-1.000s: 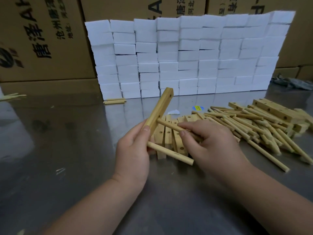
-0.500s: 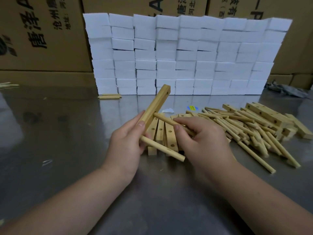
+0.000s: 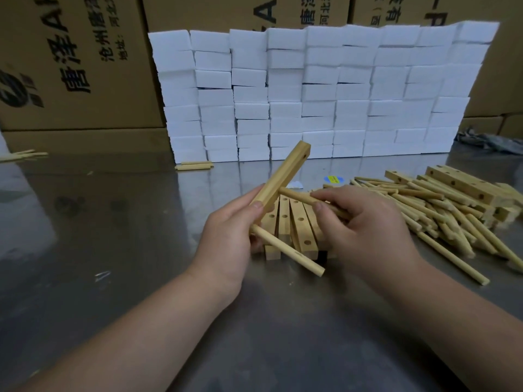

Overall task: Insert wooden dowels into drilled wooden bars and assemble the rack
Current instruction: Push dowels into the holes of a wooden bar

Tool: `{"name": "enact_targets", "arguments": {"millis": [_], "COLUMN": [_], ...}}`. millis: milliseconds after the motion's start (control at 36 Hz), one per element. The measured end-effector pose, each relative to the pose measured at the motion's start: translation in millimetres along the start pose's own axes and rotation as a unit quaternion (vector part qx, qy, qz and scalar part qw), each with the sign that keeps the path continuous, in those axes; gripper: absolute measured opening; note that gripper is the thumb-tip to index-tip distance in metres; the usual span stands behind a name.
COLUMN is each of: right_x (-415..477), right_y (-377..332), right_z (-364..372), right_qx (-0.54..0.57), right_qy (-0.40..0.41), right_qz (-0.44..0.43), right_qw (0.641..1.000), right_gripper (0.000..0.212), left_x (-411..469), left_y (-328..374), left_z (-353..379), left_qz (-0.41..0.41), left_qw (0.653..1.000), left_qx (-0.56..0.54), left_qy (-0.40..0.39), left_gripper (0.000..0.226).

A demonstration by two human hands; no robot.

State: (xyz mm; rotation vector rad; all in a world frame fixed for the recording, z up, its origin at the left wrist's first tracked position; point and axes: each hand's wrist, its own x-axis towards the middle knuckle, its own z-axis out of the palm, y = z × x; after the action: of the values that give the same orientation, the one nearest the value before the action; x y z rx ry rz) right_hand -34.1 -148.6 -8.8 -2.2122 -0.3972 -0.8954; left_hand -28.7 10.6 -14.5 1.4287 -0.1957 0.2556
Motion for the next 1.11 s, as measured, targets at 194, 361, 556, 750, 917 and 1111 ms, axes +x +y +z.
{"name": "enact_targets", "arguments": {"millis": [194,361,556,750,917,1111], "right_x": [2,3,4,4,4,2], "right_y": [2,2,3,4,0,-2], "right_z": [0,-2,-2,-2,-4,-3], "right_qx": [0.009,0.017,0.025,0.017,-0.01,-0.059], "right_qy": [-0.004,-0.026,-0.06,-0.092,-0.072,-0.016], "right_qz": [0.015,0.012,-0.034,-0.021,-0.07,-0.128], "right_qw": [1.0,0.999,0.997,0.995,0.995,0.99], "right_gripper": [0.016,0.016,0.014,0.019,0.021,0.017], "left_x": [5,6,3,4,3,3], "left_y": [2,3,8,-3,-6,-9], "left_z": [-7,-7,-3,-3,-2,-3], "left_qz": [0.011,0.0,0.016,0.03,0.03,0.025], "left_qw": [0.999,0.996,0.998,0.993,0.988,0.986], "left_qx": [0.035,0.05,0.04,0.107,0.145,0.163], "left_qy": [-0.026,-0.068,-0.053,-0.043,-0.046,-0.037], "left_gripper": [0.035,0.037,0.052,0.036,0.034,0.031]}}
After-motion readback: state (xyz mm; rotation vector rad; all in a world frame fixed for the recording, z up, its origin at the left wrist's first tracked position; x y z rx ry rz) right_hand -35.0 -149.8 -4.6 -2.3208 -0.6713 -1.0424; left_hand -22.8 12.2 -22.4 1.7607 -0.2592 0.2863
